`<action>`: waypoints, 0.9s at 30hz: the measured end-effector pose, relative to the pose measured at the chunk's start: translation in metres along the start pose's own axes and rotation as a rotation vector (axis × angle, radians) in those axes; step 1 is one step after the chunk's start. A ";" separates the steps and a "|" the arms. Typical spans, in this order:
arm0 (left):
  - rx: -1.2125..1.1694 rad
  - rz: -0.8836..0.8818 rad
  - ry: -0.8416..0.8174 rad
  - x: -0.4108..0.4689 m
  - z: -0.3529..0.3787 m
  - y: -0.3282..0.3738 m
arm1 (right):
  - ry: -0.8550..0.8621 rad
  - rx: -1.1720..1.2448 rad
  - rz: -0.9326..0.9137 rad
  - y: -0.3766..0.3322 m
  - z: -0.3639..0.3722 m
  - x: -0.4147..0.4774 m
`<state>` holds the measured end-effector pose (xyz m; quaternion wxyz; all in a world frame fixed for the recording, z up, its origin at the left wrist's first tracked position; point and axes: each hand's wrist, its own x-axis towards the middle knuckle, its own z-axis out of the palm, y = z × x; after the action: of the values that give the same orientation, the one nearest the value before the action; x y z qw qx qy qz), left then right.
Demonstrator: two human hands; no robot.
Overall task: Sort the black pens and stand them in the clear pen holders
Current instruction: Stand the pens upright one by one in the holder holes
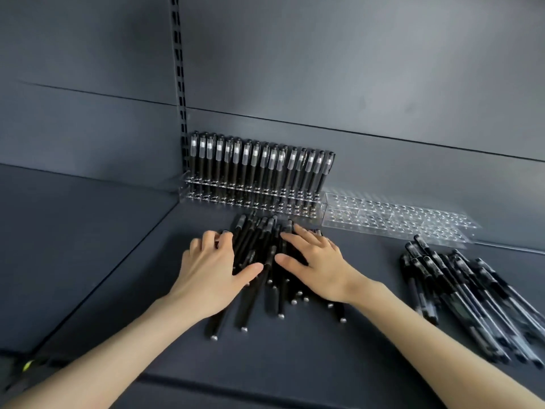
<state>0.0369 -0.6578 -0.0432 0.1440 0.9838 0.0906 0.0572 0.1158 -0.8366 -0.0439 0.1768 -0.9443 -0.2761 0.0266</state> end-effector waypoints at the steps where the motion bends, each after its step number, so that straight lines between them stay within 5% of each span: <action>1: -0.026 -0.020 -0.005 -0.002 -0.001 0.000 | -0.009 -0.003 -0.002 -0.001 0.002 -0.002; 19: -0.353 -0.086 0.111 -0.005 -0.010 -0.009 | 0.007 -0.005 -0.028 -0.003 0.003 -0.009; 22: -0.658 -0.013 0.162 -0.012 -0.012 -0.009 | 0.067 0.037 -0.047 -0.003 0.002 -0.009; 27: -1.077 0.101 0.213 -0.019 -0.020 0.014 | 0.204 0.719 -0.146 -0.022 -0.016 -0.016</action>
<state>0.0179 -0.6690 -0.0222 0.6141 0.7629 0.0154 0.2015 0.0933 -0.8330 -0.0219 0.5247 -0.7978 -0.2968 0.0151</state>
